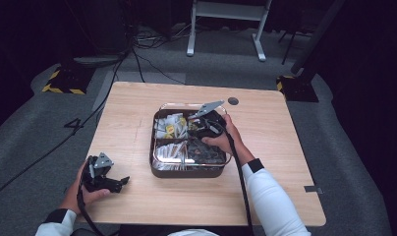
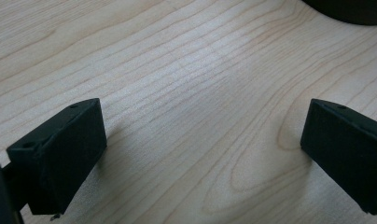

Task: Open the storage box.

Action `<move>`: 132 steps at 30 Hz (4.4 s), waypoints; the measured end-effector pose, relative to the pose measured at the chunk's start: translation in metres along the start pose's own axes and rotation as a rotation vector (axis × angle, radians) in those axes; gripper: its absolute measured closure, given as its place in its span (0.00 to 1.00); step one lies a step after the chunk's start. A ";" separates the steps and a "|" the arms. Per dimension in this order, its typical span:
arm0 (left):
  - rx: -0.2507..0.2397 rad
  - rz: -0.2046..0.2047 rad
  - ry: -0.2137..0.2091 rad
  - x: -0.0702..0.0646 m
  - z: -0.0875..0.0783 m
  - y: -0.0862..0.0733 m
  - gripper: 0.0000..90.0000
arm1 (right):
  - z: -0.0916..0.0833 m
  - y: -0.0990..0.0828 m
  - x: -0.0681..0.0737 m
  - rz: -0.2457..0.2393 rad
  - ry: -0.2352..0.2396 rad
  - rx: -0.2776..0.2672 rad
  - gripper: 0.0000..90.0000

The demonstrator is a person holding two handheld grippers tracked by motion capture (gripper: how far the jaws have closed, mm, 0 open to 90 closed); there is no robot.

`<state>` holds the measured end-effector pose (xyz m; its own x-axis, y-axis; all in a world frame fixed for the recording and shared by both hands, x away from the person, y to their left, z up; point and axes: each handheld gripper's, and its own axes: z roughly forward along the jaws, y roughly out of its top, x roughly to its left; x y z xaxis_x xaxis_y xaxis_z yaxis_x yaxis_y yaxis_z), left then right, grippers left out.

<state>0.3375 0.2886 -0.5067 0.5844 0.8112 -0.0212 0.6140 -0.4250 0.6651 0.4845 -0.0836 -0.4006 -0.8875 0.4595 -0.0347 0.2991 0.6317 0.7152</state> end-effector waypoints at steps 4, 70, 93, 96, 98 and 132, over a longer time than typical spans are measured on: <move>0.000 0.001 0.000 0.000 0.000 0.000 0.01 | -0.010 0.000 -0.002 -0.013 -0.016 -0.002 0.66; 0.002 0.003 0.001 0.001 -0.001 0.000 0.00 | -0.130 -0.102 -0.065 0.143 -0.209 -0.042 0.66; 0.003 0.002 -0.003 0.001 -0.001 0.000 0.00 | -0.146 -0.155 -0.087 0.212 -0.247 -0.016 0.66; 0.003 0.001 -0.004 0.001 -0.001 0.000 0.00 | -0.144 -0.161 -0.089 0.216 -0.246 -0.007 0.66; 0.003 0.001 -0.004 0.001 -0.001 0.000 0.00 | -0.143 -0.164 -0.090 0.215 -0.249 0.001 0.66; 0.003 0.002 -0.003 0.001 -0.001 0.000 0.00 | -0.111 -0.216 -0.098 0.272 -0.229 0.090 0.66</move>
<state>0.3374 0.2896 -0.5066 0.5875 0.8089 -0.0219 0.6142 -0.4282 0.6629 0.4686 -0.3341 -0.4740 -0.6725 0.7400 -0.0145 0.5522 0.5147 0.6558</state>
